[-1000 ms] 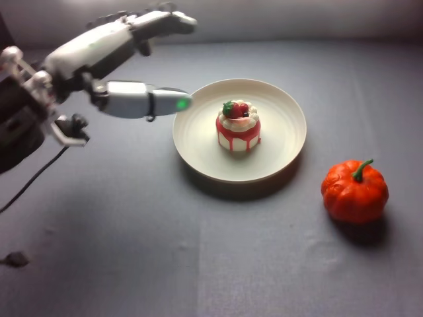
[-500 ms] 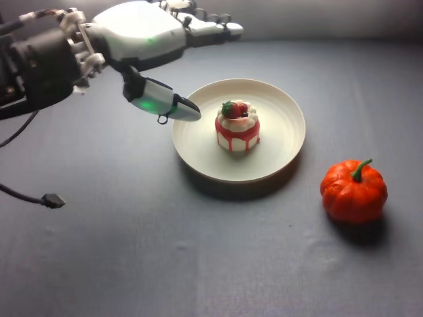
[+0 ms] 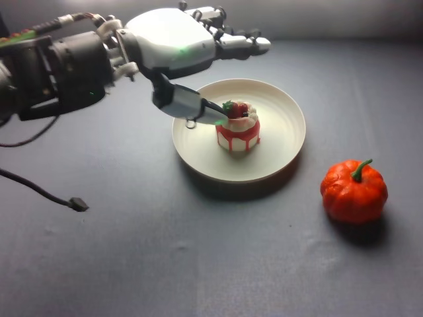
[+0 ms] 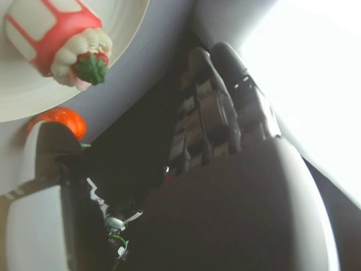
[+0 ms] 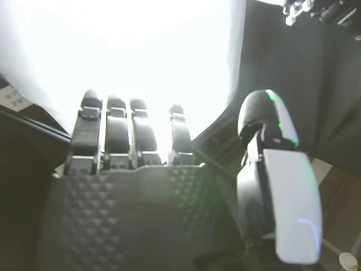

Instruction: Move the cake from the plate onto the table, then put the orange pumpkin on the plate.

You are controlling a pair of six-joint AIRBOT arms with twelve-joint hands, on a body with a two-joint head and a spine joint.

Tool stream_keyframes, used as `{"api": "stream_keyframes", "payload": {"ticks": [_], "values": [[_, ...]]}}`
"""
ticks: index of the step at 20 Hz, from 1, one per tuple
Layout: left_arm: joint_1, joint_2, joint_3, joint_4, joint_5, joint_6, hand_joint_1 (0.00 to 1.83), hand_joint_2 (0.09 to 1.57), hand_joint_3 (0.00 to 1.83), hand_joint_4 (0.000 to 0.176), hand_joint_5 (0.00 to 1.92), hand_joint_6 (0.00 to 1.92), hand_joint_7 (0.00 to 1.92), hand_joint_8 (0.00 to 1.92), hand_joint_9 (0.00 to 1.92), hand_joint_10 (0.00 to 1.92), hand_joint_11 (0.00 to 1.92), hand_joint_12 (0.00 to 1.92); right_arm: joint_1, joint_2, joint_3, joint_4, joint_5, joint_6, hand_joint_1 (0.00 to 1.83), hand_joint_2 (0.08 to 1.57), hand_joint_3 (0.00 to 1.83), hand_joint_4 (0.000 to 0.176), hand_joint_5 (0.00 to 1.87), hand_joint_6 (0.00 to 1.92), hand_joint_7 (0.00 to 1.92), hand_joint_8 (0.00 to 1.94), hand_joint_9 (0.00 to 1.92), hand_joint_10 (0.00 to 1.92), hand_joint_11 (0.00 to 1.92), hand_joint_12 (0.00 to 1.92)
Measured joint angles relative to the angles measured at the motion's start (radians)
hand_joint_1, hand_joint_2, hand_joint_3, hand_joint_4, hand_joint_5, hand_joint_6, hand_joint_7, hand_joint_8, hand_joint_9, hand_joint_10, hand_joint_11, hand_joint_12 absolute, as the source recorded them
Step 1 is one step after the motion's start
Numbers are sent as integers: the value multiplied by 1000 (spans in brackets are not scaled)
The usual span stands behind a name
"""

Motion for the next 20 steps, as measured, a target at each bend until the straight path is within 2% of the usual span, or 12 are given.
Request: {"api": "stream_keyframes", "payload": {"ticks": [3,6,9,10,11,14,16,17,18,19,20], "values": [[28,-70,57,-1,-3,0,661,1067,0,0,155,0,430,5,525,118,0,1252,0,0,2,0,-2,1,248,1190,0,176,0,0,0,0,0,0,0,0],[48,-118,104,-10,-2,0,677,1070,3,0,162,1,336,0,564,87,0,1334,0,0,5,-8,-4,2,238,1205,1,176,0,0,0,0,0,0,0,0],[78,-146,149,-35,1,0,702,1030,0,0,228,14,322,0,577,79,102,1368,4,-2,6,-4,-6,3,239,1198,0,176,0,0,0,0,0,0,0,0],[87,-163,172,-37,6,0,699,1027,0,0,281,19,357,9,625,90,177,1354,4,-3,7,-7,-6,4,236,1209,3,176,0,0,0,0,0,0,0,0],[94,-178,191,-41,13,0,692,1034,1,0,311,25,360,8,634,90,174,1339,4,-5,7,-8,-7,4,248,1202,0,176,5,2,0,0,0,0,0,0],[97,-212,232,-57,10,-4,762,1103,4,0,468,37,560,31,732,113,246,1234,4,-5,10,-18,-6,8,249,1215,4,176,9,5,2,1,0,0,0,0],[97,-219,241,-57,3,-5,817,1105,0,0,514,30,557,10,714,102,216,1270,4,-6,12,-18,-7,9,253,1211,2,176,18,9,0,0,0,0,0,0],[97,-230,257,-67,-4,-5,844,1088,0,0,576,46,605,21,773,136,292,1261,4,-8,15,-16,-7,13,255,1212,2,176,21,11,0,0,0,0,0,0],[97,-237,266,-82,-5,-6,1035,1171,0,0,772,980,876,186,936,349,477,1384,4,-10,20,-19,-6,20,261,1225,8,176,26,14,1,0,0,0,0,0],[97,-238,266,-99,-6,-8,1190,1183,0,0,793,1063,906,1114,880,1145,648,1649,4,-11,20,-22,-6,21,247,1223,6,176,17,12,0,0,0,0,0,0],[97,-238,266,-106,-13,-8,1217,1192,2,0,799,1091,879,1360,819,1487,703,1749,4,-11,20,-22,-7,21,257,1217,2,176,24,18,0,0,0,0,4,2]]}}
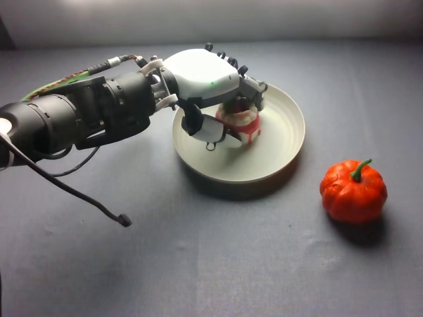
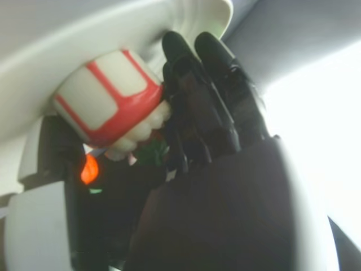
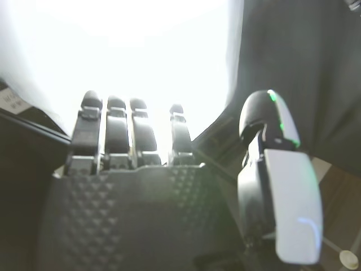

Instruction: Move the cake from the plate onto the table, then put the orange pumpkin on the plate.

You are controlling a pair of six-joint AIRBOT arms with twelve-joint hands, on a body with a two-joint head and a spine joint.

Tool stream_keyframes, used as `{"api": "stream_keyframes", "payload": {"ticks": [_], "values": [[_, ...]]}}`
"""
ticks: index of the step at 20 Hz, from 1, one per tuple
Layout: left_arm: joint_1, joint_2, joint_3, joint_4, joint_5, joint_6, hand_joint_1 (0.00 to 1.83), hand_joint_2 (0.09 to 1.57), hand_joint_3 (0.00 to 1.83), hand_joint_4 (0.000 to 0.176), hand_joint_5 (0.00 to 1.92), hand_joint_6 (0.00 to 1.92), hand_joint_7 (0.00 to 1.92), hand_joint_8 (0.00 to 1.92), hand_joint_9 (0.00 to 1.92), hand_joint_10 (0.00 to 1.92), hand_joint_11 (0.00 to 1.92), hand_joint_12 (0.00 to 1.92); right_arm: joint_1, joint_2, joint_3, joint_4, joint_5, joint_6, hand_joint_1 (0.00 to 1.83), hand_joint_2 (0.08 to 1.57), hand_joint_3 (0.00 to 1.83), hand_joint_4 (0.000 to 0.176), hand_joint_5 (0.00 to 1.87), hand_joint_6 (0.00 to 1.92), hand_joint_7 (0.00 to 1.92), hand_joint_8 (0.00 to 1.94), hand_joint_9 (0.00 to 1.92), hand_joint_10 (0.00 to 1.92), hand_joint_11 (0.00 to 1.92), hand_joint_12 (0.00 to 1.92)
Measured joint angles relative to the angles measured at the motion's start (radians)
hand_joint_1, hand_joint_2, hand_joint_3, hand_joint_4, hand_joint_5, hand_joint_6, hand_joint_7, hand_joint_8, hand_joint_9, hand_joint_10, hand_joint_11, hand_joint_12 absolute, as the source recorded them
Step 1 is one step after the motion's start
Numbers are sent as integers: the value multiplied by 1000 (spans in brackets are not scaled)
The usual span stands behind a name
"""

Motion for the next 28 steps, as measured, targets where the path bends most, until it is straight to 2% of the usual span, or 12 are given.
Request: {"api": "stream_keyframes", "payload": {"ticks": [2,10,15,17,18,19,20,21,22,25,26,28], "values": [[0,11,-11,-4,-8,1,1216,1202,3,0,816,1098,831,1474,794,1703,751,1831,0,0,0,0,0,1,274,1215,1,176,31,27,14,5,0,0,4,3],[-2,109,-128,-130,-40,9,1202,1208,0,0,847,1085,782,1500,720,1678,721,1921,0,-2,0,1,-1,2,233,1244,9,176,0,0,0,0,0,0,3,19],[-9,264,-251,-236,-91,8,1195,1265,14,0,684,1242,733,1685,739,1918,737,1921,0,-4,-3,4,-7,2,255,1220,0,176,38,23,3,0,0,0,3,2],[5,334,-294,-259,-104,9,1096,1359,20,0,543,1514,554,1834,537,1921,746,1921,0,-4,-4,8,-7,2,239,1233,0,176,11,15,0,0,0,0,25,15],[20,365,-311,-267,-107,10,1110,1360,11,0,656,1579,431,1747,319,1825,490,1921,0,-5,-6,6,-7,2,250,1231,0,176,18,20,0,0,0,0,24,19],[40,394,-332,-280,-108,10,1073,1310,0,0,652,1518,147,1408,63,1442,97,1921,0,-4,-9,6,-7,2,269,1209,0,176,24,26,0,0,0,0,16,20],[66,416,-346,-294,-111,10,1079,1285,0,0,680,1467,186,1441,50,1564,19,1921,0,-5,-9,5,-9,2,272,1205,0,176,25,27,0,0,0,0,14,22],[100,433,-354,-305,-111,9,1118,1311,21,0,711,1495,412,1649,249,1773,249,1921,0,-5,-9,6,-10,2,258,1208,0,176,13,24,0,0,0,0,2,21],[139,449,-368,-328,-111,12,1176,1268,0,0,816,1225,599,1699,541,1894,500,1921,0,-4,-9,8,-10,2,280,1213,1,176,5,183,0,0,0,0,0,107],[202,454,-372,-344,-107,11,1206,1266,1,0,767,1077,673,1751,698,1920,694,1921,0,-5,-11,13,-11,2,293,1204,0,176,0,292,0,0,0,0,0,204],[216,451,-372,-344,-100,11,1151,1227,0,0,791,1235,767,1887,805,1921,854,1921,0,-4,-11,13,-11,3,302,1187,0,176,0,338,0,0,0,0,0,182],[239,448,-372,-357,-105,10,1209,1259,5,0,786,1058,675,1769,790,1921,783,1921,0,-4,-11,8,-11,5,295,1177,0,176,0,345,0,0,0,0,0,93]]}}
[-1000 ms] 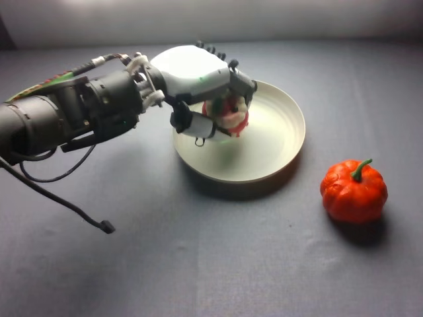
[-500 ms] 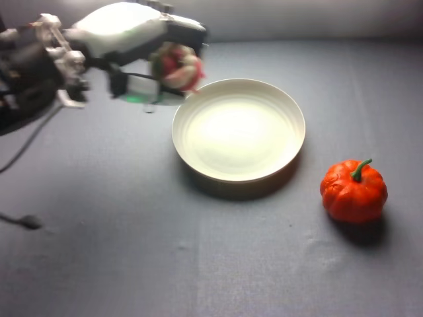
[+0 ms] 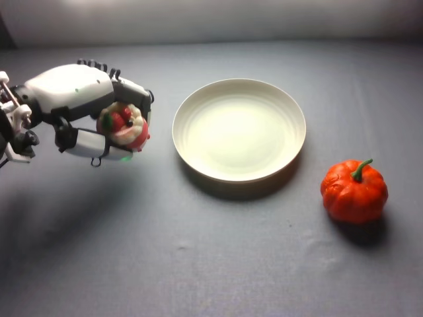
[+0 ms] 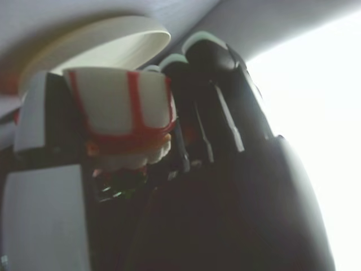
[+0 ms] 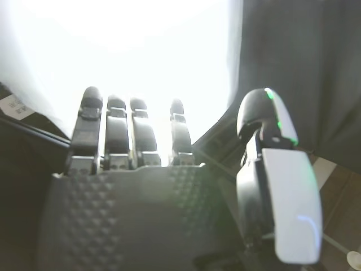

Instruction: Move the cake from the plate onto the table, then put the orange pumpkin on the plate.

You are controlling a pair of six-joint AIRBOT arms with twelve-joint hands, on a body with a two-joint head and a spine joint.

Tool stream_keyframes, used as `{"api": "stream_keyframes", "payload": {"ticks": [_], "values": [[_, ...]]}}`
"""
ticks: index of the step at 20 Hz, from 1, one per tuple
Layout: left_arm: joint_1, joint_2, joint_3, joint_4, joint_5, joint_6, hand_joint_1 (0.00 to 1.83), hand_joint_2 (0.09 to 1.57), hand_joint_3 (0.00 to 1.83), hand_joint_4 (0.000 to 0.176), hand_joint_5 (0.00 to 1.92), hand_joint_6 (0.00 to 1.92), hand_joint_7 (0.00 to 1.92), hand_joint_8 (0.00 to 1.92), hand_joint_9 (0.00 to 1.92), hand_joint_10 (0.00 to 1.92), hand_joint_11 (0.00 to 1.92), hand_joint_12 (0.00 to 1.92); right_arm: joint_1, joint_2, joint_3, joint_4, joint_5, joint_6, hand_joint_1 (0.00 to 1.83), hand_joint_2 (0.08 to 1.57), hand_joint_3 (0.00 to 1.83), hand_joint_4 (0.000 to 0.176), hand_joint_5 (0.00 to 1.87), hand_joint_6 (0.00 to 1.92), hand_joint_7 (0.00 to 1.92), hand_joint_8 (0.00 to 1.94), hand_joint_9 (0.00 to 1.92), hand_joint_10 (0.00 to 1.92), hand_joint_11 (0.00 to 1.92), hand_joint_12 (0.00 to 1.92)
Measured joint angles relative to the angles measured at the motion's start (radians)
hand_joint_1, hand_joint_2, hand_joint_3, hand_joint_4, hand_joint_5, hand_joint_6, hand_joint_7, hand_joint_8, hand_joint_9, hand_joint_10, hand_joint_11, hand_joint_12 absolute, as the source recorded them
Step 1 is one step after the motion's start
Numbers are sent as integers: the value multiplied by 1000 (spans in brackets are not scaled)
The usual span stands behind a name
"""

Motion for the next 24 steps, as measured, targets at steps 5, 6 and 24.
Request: {"api": "stream_keyframes", "payload": {"ticks": [5,6,24], "values": [[45,-21,5,-7,9,0,1235,1220,0,0,769,1136,830,1512,735,1880,758,1921,0,13,0,3,1,10,237,1220,7,176,0,216,0,0,0,0,0,0],[48,-21,5,-14,6,2,1244,1199,0,0,817,1075,865,1453,768,1823,755,1921,0,14,0,-1,10,15,223,1232,9,176,0,154,0,0,0,0,0,0],[56,-29,-9,-83,-8,1,921,885,0,44,0,0,0,0,0,0,0,586,-8,18,-8,3,11,19,263,1219,11,176,0,243,0,0,0,0,0,0]]}}
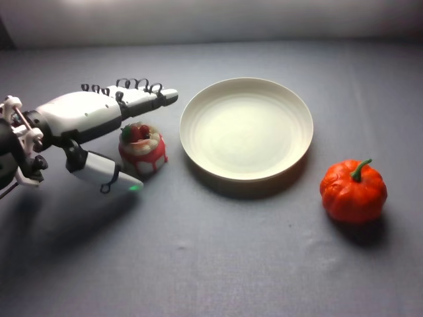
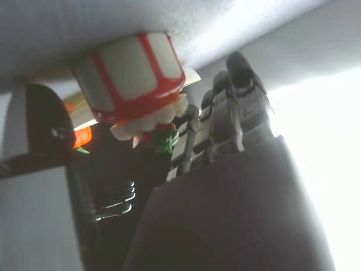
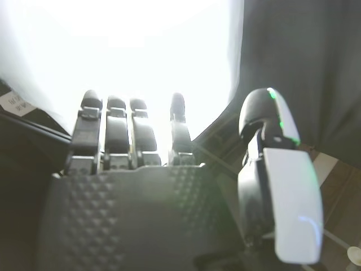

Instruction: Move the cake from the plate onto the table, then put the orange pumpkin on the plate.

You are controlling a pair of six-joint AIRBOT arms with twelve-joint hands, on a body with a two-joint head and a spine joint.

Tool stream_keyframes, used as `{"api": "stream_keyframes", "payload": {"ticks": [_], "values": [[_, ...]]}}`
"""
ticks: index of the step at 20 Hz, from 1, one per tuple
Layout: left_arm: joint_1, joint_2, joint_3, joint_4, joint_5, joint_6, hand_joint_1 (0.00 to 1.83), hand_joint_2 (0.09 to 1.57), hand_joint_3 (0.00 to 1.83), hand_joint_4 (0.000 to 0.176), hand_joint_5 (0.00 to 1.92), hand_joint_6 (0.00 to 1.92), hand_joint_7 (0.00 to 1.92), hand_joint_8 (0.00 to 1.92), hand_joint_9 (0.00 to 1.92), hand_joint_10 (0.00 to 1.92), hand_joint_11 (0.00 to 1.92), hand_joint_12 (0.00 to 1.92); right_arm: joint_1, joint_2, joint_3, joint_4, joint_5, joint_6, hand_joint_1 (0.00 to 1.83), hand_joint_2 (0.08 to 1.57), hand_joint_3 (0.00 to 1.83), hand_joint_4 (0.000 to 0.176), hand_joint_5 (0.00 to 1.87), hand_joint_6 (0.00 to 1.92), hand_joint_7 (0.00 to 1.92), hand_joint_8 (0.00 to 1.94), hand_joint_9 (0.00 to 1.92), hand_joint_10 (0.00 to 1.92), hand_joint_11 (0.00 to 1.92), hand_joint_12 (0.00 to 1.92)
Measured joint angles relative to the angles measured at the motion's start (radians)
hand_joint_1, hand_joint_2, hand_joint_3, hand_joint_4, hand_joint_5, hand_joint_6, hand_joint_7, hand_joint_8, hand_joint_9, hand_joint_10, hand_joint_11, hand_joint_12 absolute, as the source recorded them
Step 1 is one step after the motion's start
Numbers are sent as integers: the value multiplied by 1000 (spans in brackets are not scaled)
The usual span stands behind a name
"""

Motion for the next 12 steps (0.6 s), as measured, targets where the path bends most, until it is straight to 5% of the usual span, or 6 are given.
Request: {"api": "stream_keyframes", "payload": {"ticks": [1,2,4,7,11,12], "values": [[0,8,-8,-22,-8,0,921,885,0,44,0,0,0,0,0,0,0,586,0,0,0,0,-3,0,263,1219,11,176,0,243,0,0,0,0,0,0],[1,38,-29,-87,-47,-1,1017,1017,13,103,78,3,0,0,222,32,0,713,0,0,0,0,-6,0,275,1222,5,176,0,299,0,0,0,0,0,0],[1,97,-63,-188,-119,-1,1022,991,0,123,94,2,22,2,177,19,0,490,-5,0,1,-3,-16,0,268,1228,6,176,0,289,0,0,0,0,0,0],[4,179,-114,-352,-273,1,938,958,1,60,411,26,131,4,116,0,9,16,-6,0,29,-23,-90,7,424,1180,0,176,0,488,0,0,0,0,0,0],[14,195,-164,-358,-354,1,780,1159,9,69,519,14,243,7,271,20,0,553,-5,0,68,-53,-164,43,513,1205,3,176,2,510,0,0,0,0,0,0],[14,195,-171,-349,-373,0,682,1189,7,0,409,2,250,4,262,8,0,723,1,0,88,-66,-211,61,546,1166,0,176,10,380,0,0,0,0,2,4]]}}
